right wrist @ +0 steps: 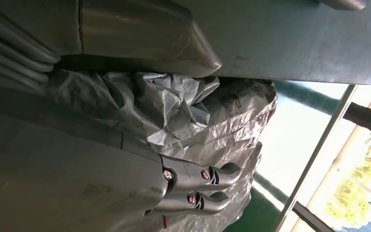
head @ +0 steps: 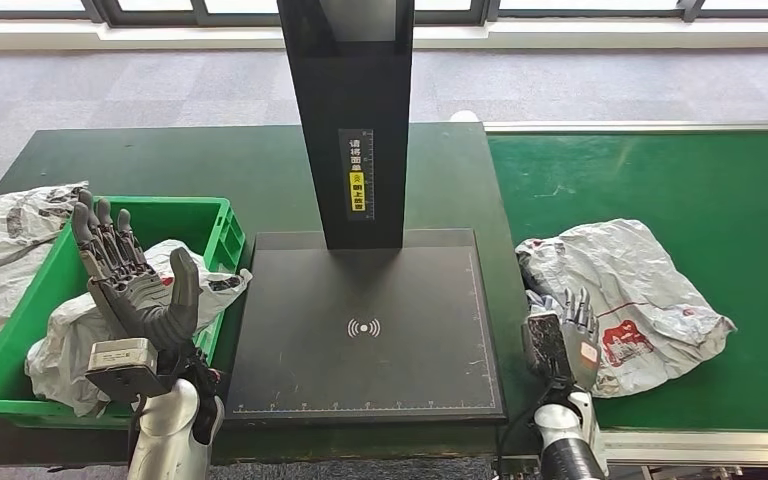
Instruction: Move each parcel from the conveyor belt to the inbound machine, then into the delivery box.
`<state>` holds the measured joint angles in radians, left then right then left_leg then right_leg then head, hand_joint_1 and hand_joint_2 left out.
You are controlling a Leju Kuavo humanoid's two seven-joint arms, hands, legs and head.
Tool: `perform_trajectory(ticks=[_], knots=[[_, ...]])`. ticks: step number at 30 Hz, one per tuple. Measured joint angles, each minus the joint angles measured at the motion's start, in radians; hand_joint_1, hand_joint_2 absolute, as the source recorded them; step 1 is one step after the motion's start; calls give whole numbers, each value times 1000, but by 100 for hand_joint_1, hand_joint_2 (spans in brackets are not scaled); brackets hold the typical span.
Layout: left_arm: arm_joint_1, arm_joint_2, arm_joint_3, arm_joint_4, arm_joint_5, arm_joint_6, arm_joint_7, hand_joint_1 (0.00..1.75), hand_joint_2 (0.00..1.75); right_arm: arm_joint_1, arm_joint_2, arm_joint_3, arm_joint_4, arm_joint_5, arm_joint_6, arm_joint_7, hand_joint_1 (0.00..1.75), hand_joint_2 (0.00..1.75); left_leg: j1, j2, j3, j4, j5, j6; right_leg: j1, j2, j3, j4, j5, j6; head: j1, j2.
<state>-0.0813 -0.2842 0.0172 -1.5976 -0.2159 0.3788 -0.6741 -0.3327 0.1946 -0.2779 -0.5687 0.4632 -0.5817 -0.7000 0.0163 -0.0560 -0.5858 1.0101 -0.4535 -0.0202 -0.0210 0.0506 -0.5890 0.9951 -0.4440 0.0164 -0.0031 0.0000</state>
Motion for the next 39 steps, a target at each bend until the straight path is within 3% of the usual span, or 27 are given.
perform_trajectory(ticks=[23,27,30,31,34,35,39], knots=[[0,0,0,0,0,0,0,0,175,-4,0,-2,18,0,0,0,0,0,0,0,0,0,0,0,0,0,0,0,0,0,0,0],[0,0,0,0,0,0,0,0,175,-4,0,-2,19,0,0,0,0,175,0,0,0,0,0,0,0,0,0,0,0,0,0,0],[0,0,0,0,0,0,0,0,175,-5,0,-2,20,1,18,8,0,175,0,0,0,0,0,0,0,0,0,0,0,0,0,0],[0,0,0,0,0,0,0,0,175,-5,0,-3,21,1,36,13,12,175,0,0,0,0,0,0,0,0,0,0,0,0,0,0],[0,0,0,0,0,0,0,0,175,-8,0,-11,29,2,116,31,143,175,0,0,0,0,0,0,0,0,0,0,0,0,0,0],[0,0,0,0,0,-1,0,0,175,-10,0,-15,33,3,145,37,175,175,0,0,0,0,0,0,0,0,0,0,0,0,0,0],[0,0,0,1,-1,-3,0,0,175,-22,-1,-19,54,3,240,64,175,175,0,1,0,0,0,0,0,1,0,0,0,0,0,0]])
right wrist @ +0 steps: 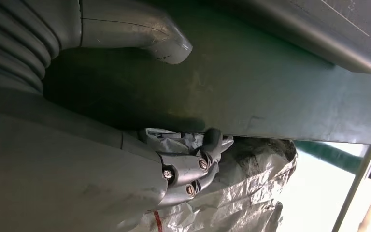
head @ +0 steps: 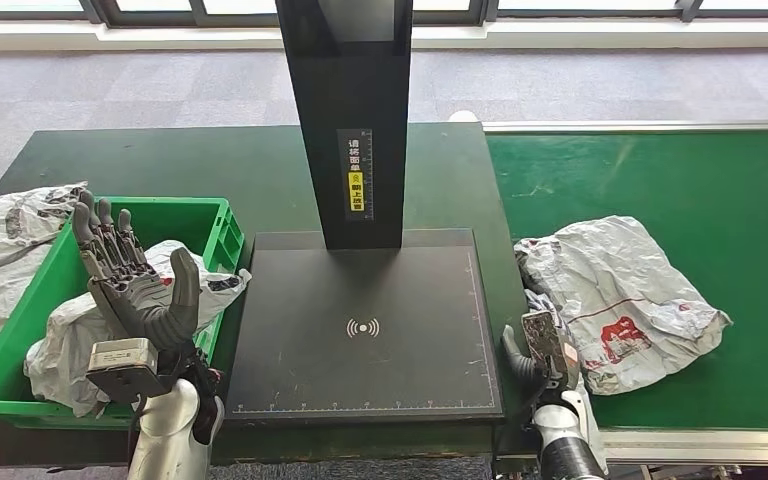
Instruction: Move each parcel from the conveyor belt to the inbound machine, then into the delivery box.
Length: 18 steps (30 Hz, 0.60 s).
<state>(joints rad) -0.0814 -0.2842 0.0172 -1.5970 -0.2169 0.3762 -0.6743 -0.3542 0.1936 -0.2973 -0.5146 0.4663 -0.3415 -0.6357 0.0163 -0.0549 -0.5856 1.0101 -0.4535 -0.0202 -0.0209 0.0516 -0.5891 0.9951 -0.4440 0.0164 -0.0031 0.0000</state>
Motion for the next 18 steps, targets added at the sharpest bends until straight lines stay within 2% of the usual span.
perform_trajectory(ticks=[8,18], knots=[[1,0,0,-7,-1,4,0,0,175,-53,-9,-15,39,37,37,60,175,175,0,2,2,0,0,0,1,2,0,0,0,-1,0,0],[1,0,0,-9,-2,6,1,0,175,-70,-11,-45,45,47,38,58,175,175,2,2,3,0,-2,-2,3,3,1,0,0,-2,0,0]])
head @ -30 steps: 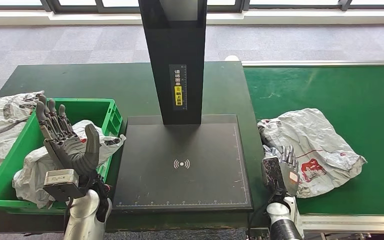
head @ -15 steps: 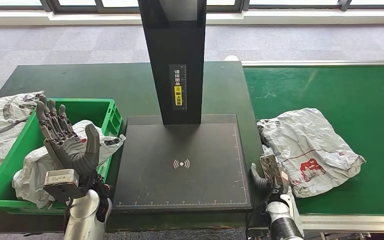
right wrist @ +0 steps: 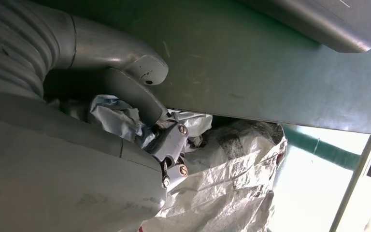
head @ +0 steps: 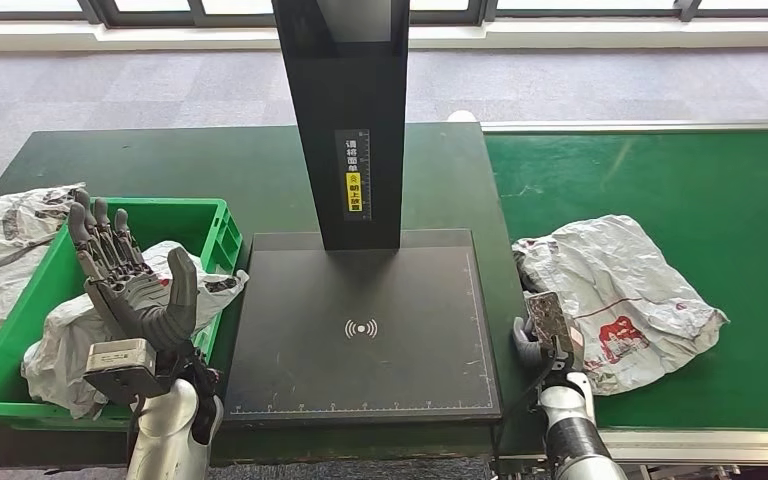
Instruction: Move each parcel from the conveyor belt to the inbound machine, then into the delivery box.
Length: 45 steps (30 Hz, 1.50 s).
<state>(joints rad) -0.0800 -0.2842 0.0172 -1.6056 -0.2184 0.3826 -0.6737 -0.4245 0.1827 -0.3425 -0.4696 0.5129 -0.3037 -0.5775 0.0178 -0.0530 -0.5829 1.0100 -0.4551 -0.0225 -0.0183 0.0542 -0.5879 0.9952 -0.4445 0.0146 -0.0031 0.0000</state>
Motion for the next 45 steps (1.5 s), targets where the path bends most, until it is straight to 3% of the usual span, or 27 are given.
perform_trajectory(ticks=[15,24,32,37,45], knots=[[0,0,0,0,0,0,0,0,175,-5,0,-4,1,0,5,-5,175,175,0,0,1,0,0,0,0,0,1,0,0,0,0,0],[0,0,1,0,0,0,-1,0,175,10,12,-40,-14,-84,71,-112,175,175,0,-1,0,0,0,0,0,0,1,0,0,0,0,0],[1,0,6,1,0,-14,-2,0,175,179,108,-36,-437,-487,374,-125,175,175,0,-2,-3,0,-1,-2,0,-2,-3,1,-2,-2,0,0],[1,0,7,1,0,-24,-1,0,175,242,151,-16,-626,-545,436,-125,175,175,0,-2,-3,0,-1,-2,0,-2,-3,1,-2,-2,0,0],[1,0,7,0,0,-25,-1,0,175,248,155,-16,-695,-565,464,-124,175,175,0,-2,-3,0,0,-1,-2,-2,-2,1,-1,-1,0,0]])
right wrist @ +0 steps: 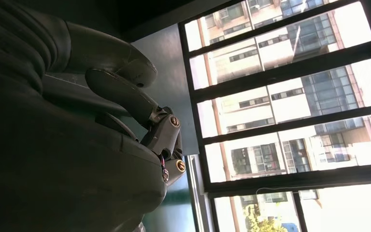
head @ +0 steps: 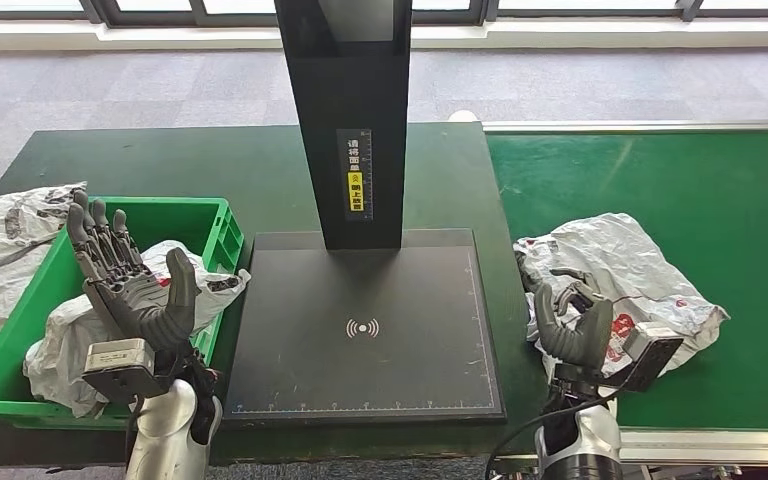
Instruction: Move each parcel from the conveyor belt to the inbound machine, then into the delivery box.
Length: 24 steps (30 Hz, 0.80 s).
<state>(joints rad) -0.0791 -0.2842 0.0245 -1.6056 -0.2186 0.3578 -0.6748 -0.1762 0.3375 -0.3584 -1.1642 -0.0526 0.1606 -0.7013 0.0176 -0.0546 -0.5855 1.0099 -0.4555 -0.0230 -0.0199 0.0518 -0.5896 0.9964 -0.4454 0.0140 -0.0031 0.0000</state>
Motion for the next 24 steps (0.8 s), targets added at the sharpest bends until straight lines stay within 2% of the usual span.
perform_trajectory(ticks=[1,4,5,7,8,11,13,16,24], knots=[[0,0,0,0,0,0,0,0,175,0,0,0,-3,0,0,0,175,175,0,0,0,0,0,0,0,0,0,0,0,0,0,0],[0,0,0,0,0,0,0,0,175,1,0,0,-8,8,-1,0,44,175,0,0,0,0,0,0,0,0,0,0,0,0,0,0],[0,0,0,0,0,0,0,0,175,1,0,0,-9,22,-13,0,0,131,0,0,0,0,0,0,0,0,0,0,0,0,0,0],[1,0,0,-2,0,4,0,0,175,0,0,0,-9,118,-114,7,0,44,0,0,0,0,0,0,1,0,0,0,0,0,0,0],[1,0,0,-5,0,9,0,0,175,-2,-1,0,-3,213,-221,22,0,0,0,0,0,0,0,0,1,0,0,0,0,0,0,0],[3,0,0,-18,0,34,3,0,175,-16,-4,0,54,548,-624,113,0,0,0,0,0,0,0,0,1,0,0,0,0,0,0,0],[3,0,-2,-25,0,48,8,0,175,-32,-13,0,113,688,-782,183,0,0,0,0,0,0,0,0,1,0,0,0,0,0,0,0],[4,0,-4,-31,0,57,13,0,175,-52,-30,0,191,773,-841,235,0,0,0,0,0,0,0,0,0,0,0,0,0,0,0,0],[4,0,-4,-34,-3,57,19,0,175,-76,-50,-2,304,840,-833,283,0,0,0,0,0,0,0,0,1,0,0,0,0,0,0,0]])
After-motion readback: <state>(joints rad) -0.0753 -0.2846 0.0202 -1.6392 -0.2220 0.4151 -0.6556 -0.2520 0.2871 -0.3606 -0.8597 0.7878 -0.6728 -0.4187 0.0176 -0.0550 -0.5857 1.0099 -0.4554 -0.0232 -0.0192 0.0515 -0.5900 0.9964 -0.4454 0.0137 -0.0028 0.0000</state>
